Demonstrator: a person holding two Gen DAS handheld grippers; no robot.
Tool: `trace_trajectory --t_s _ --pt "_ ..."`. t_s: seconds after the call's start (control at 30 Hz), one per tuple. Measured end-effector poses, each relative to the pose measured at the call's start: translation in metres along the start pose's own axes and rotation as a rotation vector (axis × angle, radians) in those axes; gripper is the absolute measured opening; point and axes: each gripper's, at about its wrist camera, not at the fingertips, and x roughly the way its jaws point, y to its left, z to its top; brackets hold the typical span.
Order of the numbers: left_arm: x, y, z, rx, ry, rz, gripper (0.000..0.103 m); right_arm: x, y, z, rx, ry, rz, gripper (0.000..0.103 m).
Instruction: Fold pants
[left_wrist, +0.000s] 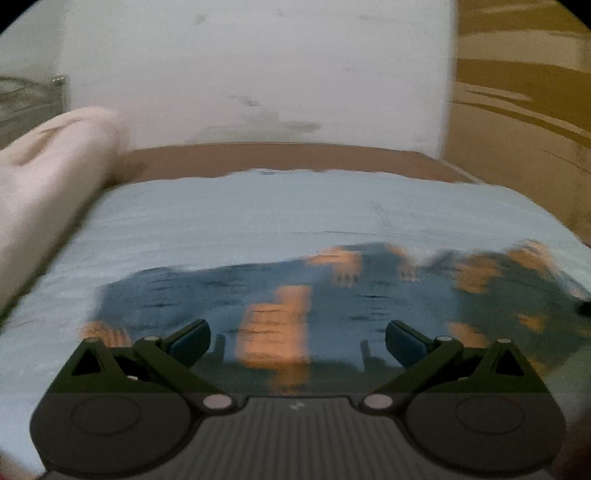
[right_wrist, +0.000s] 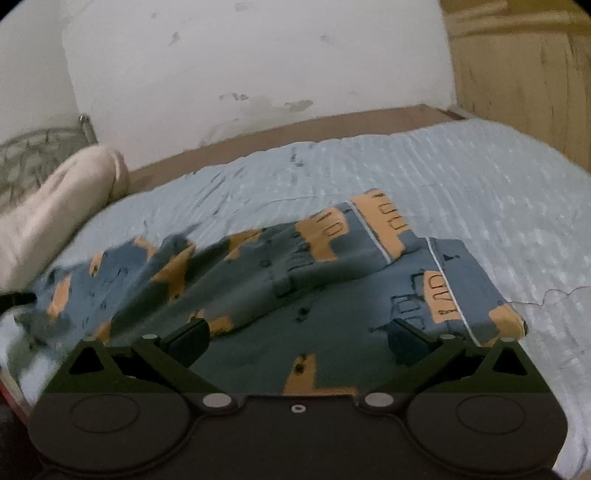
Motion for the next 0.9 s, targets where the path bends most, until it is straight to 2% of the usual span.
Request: trace_trajectory --t_s 0.13,0.3,0.43,0.5,0.57,0.7,0.77,0.83,0.87,0.9 --pt "0.014 -0.065 0.005 0.121 0.005 -0.155 0.102 0.015 -0.011 0.009 0.027 0.008 0.048 0.102" --pt "0.026 -0.136 0.005 0.352 0.0 -0.286 0.102 0.028 -0.025 0.02 0.074 0.013 0.094 0.099" --pt "0.035 -0.172 -0.003 0.527 0.019 -0.298 0.08 0.033 -0.043 0.026 0.166 -0.005 0.092 0.091" --pt "0.038 -0.183 -0.007 0.57 0.044 -0.299 0.071 0.036 -0.053 0.028 0.23 -0.022 0.094 0.087" --pt "0.042 -0.189 -0.009 0.581 0.067 -0.298 0.058 0.038 -0.062 0.032 0.276 -0.038 0.088 0.084" --pt "0.051 -0.193 -0.011 0.59 0.108 -0.264 0.043 0.044 -0.073 0.043 0.314 -0.057 0.061 0.08" --pt "0.054 -0.193 -0.01 0.587 0.131 -0.26 0.022 0.048 -0.076 0.047 0.317 -0.058 0.047 0.078" --pt "0.054 -0.192 -0.009 0.585 0.149 -0.264 0.004 0.053 -0.079 0.051 0.326 -0.052 0.029 0.072" --pt "0.054 -0.193 -0.009 0.582 0.15 -0.263 0.003 0.055 -0.08 0.053 0.326 -0.051 0.022 0.065" --pt "0.052 -0.193 -0.008 0.58 0.147 -0.263 0.001 0.055 -0.079 0.054 0.32 -0.051 0.012 0.052"
